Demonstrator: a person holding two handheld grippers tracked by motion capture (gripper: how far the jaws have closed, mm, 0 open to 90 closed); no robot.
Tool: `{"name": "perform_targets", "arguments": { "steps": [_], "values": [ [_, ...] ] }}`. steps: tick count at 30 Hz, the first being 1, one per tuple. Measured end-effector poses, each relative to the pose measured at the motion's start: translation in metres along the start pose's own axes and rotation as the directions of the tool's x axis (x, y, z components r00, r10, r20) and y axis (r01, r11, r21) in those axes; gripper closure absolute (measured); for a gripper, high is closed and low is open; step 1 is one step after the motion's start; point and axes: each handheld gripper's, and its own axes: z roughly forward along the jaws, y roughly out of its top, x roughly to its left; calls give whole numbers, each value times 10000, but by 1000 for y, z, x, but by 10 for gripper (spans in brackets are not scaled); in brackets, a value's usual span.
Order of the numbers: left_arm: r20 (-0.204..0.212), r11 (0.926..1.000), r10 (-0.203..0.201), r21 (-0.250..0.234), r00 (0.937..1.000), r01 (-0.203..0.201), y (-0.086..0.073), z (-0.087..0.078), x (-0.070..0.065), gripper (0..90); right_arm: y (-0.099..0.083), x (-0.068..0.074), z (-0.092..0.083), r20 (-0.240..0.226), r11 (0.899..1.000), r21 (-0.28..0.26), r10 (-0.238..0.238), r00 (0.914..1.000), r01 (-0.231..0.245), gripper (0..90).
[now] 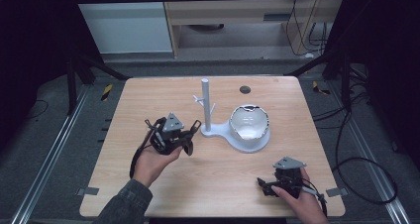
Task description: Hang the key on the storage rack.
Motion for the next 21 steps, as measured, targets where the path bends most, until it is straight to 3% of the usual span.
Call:
{"name": "perform_targets", "arguments": {
  "steps": [7, 13, 14, 21],
  "values": [
    [-105, 9995, 241, -211, 9997, -243, -3, 1, -4, 803, 0, -1, 0, -27, 10000, -9, -98, 9999, 97, 4],
    [-88, 9978, -277, -605, 9996, 271, -5, -2, 5, 804, 0, 1, -1, -76, 10000, 16, 60, 10000, -60, 4],
    [-82, 9969, -362, -700, 9993, 355, -4, -3, 7, 803, -1, 1, 0, 12, 9999, -39, -106, 9999, 106, 4],
    [-292, 9943, -487, -968, 9984, 457, 6, -7, 12, 803, -1, 2, -1, 23, 10000, -1, -28, 10000, 28, 4]
  ]
}}
